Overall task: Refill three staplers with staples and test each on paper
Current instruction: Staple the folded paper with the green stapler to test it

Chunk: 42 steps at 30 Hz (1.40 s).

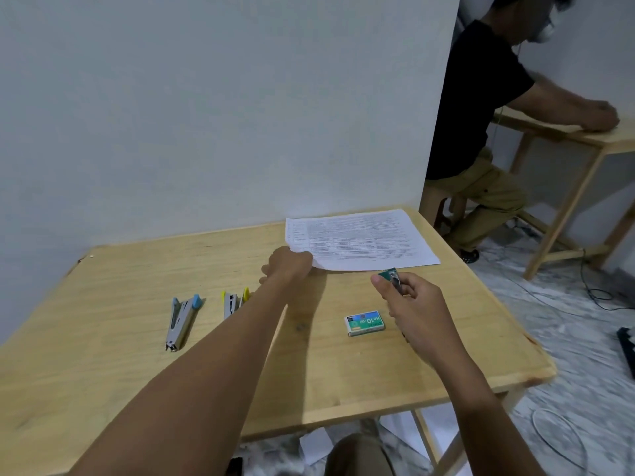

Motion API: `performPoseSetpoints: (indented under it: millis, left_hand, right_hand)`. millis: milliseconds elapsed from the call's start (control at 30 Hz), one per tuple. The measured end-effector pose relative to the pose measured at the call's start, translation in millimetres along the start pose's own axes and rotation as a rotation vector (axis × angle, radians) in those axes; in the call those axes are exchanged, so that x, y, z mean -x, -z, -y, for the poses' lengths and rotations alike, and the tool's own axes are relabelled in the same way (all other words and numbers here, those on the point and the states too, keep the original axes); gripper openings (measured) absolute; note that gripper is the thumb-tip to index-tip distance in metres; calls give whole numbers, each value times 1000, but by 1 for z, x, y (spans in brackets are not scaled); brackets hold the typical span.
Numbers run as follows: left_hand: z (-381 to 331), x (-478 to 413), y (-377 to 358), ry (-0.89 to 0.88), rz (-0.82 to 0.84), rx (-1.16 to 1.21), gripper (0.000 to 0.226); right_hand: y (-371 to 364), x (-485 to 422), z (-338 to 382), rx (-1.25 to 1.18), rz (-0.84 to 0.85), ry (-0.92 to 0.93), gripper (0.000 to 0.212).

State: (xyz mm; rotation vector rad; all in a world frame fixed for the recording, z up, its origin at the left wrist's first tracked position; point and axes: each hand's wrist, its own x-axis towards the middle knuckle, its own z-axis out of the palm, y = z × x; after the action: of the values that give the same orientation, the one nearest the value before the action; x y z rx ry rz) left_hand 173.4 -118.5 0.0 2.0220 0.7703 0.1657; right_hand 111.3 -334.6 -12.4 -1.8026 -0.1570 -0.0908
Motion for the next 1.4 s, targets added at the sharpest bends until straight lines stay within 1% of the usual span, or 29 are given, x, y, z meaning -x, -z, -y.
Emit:
performPoseSetpoints:
  millis: [67,100,167,233,267,333,400,500,600,700,800,867,967,1033,1067,1100,1133,1167,1200,1233,1300,1367,1400]
  left_hand:
    - [1,9,17,-87,-24,262,19]
    - [2,14,26,-137,-61,332,20]
    - [6,23,42,-257,-151,369,24]
    - [11,33,54,-395,-242,366,19]
    - [13,38,60,-455,-277,358,17]
    - [14,47,68,-537,-329,336,24]
    - [15,51,73,-533,-357,330,28]
    - [20,50,77,-367,-332,412,19]
    - [27,46,77,-214,-279,506,24]
    - [32,44,77,-188,-261,523,19]
    - [36,42,75,-230,-255,498,23]
    - [38,43,72,-314,-245,462,21]
    - [37,46,66,-445,-182,385,15]
    - [36,48,60,-532,-140,317,13]
    - [36,48,57,-566,-123,277,15]
    - [35,48,53,-597,-103,246,15]
    - [35,48,48,-625,-75,216,13]
    - [34,48,44,-660,-48,182,11]
    - [34,48,40,-692,-31,134,13]
    - [34,48,36,-720,-20,77,15]
    - [32,49,28,-757,-9,-44,19]
    - [32,50,20,-812,-5,-135,20]
    - [31,51,15,-833,0,-169,15]
  right_hand:
    - [2,-2,-3,-14,-17,-15,43]
    - [3,-4,-4,-28,-28,-34,45]
    - [6,-8,-2,-32,-40,-86,49]
    - [7,-14,0,17,-18,-138,52]
    - [7,-17,1,56,-8,-152,49]
    - [5,-23,3,150,1,-139,35]
    - [-2,-29,6,259,15,-77,24]
    - [-23,-39,15,437,81,54,17]
    - [-51,-53,28,586,191,143,25]
    - [-75,-66,33,735,291,196,27]
    - [-91,-75,28,881,436,142,27]
    - [-96,-76,22,907,471,132,28]
    - [-94,-78,12,842,467,121,25]
    - [-89,-79,7,711,481,67,25]
    - [-86,-80,5,616,447,38,27]
    - [-82,-82,3,530,370,17,27]
    - [-77,-84,1,481,255,2,27]
    - [-70,-86,-1,489,132,-11,25]
    - [-63,-89,-3,547,30,-32,23]
    - [-55,-91,-5,631,-31,-66,23]
    - [-45,-94,-9,751,-53,-161,23]
    - [-42,-98,-11,728,-31,-217,22]
    - [-41,-101,-12,675,-19,-228,21]
